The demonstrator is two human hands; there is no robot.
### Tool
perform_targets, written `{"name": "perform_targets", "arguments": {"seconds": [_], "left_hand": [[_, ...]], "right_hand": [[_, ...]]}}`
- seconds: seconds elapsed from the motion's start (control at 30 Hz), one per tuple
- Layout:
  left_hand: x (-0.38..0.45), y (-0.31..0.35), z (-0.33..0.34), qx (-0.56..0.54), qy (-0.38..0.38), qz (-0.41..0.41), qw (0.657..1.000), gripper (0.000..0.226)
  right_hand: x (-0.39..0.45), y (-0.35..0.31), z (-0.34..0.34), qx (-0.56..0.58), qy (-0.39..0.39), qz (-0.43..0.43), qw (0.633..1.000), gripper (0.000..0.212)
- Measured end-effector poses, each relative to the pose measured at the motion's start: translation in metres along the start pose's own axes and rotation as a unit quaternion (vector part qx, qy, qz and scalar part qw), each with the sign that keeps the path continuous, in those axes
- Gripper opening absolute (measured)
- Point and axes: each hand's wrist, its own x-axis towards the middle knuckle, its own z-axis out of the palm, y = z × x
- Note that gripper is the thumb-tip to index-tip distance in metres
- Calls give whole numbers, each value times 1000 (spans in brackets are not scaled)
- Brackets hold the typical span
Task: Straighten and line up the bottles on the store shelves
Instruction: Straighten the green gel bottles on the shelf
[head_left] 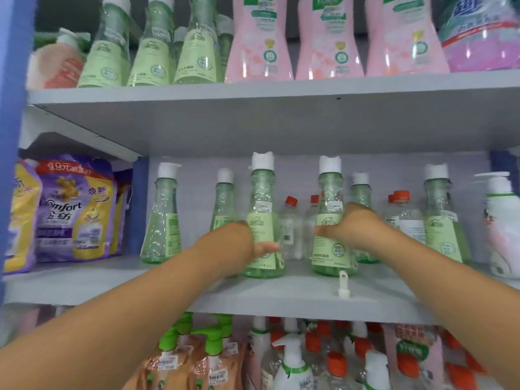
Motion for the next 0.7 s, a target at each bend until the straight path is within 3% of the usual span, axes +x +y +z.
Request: {"name": "perform_targets", "arguments": {"seconds": [0.07,0.13,0.27,0.3,0.37,0.4,0.47,0.53,0.6,0.7], "left_hand": [[4,-5,0,-124,-23,-13,992,53],[7,-24,0,-179,-9,-6,984,49],[23,-111,-23,-168,180,-40,968,21],[29,-135,-31,-172,228,-63,956,18],[40,-175,-44,-173,289,-108,935,13],[45,-190,-50,-187,293,-131,929,14],[50,-205,-56,-206,235,-180,933,43],[52,-212,-53,-219,132,-204,945,64],[58,-219,-41,-248,38,-186,950,53],[69,-231,-22,-358,-28,-168,918,44]], "right_hand": [[-5,-12,-4,-82,-9,12,996,28],[-13,-24,-11,-178,-12,27,984,33],[-27,-56,-19,-227,86,20,970,42],[-33,-70,-18,-181,96,2,979,42],[-48,-109,-9,40,73,-43,996,38],[-55,-132,-2,149,38,-60,986,34],[-52,-172,20,207,-26,-76,975,30],[-30,-203,52,135,-44,-68,988,31],[-3,-223,84,15,-23,-59,998,33],[27,-236,117,-143,-22,-24,989,35]]}}
